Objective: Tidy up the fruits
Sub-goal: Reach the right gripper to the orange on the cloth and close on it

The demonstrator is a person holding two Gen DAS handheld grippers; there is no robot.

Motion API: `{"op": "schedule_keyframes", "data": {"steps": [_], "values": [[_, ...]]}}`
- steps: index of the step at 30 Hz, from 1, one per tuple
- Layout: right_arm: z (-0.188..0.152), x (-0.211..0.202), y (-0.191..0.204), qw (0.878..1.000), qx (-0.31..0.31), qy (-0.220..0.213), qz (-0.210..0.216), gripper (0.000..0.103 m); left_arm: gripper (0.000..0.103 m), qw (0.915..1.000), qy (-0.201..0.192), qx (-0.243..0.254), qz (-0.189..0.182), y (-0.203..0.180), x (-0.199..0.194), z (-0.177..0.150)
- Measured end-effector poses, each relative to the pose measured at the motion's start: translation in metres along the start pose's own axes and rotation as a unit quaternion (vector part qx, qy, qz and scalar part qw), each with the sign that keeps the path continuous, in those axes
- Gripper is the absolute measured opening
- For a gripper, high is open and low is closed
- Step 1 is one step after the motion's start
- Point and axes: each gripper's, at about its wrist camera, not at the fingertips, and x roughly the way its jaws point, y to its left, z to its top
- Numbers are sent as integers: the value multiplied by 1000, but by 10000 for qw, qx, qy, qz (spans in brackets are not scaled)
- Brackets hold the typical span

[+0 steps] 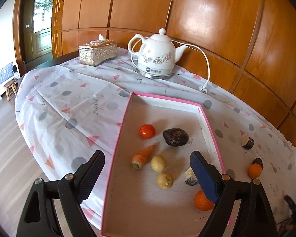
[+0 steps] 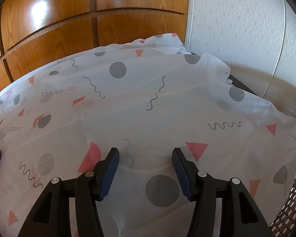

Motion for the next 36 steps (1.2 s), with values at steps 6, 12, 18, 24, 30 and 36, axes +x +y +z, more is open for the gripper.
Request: {"op": "schedule_keyframes", "data": {"steps": [6, 12, 18, 24, 30, 36], "values": [[0, 1, 1, 10000, -36, 19, -28, 57, 89, 9999, 68, -61, 132, 12, 2, -5], [3, -1, 3, 9998, -46, 136, -100, 57, 89, 9998, 96, -140, 133, 17, 3, -7], [5, -19, 31, 9971, -147, 390, 632, 57, 89, 9997, 140, -155, 135, 19, 6, -8], [-11, -45, 103, 9788, -999, 497, 1716, 57, 89, 9993, 144, -271, 203, 25, 7, -8], [-26, -65, 153, 9549, -1284, 769, 2563, 57, 89, 9982, 107, -479, 354, 38, 9, -6], [-31, -78, 194, 9368, -1456, 889, 3053, 57, 89, 9967, 126, -626, 503, 48, 12, -5]]}}
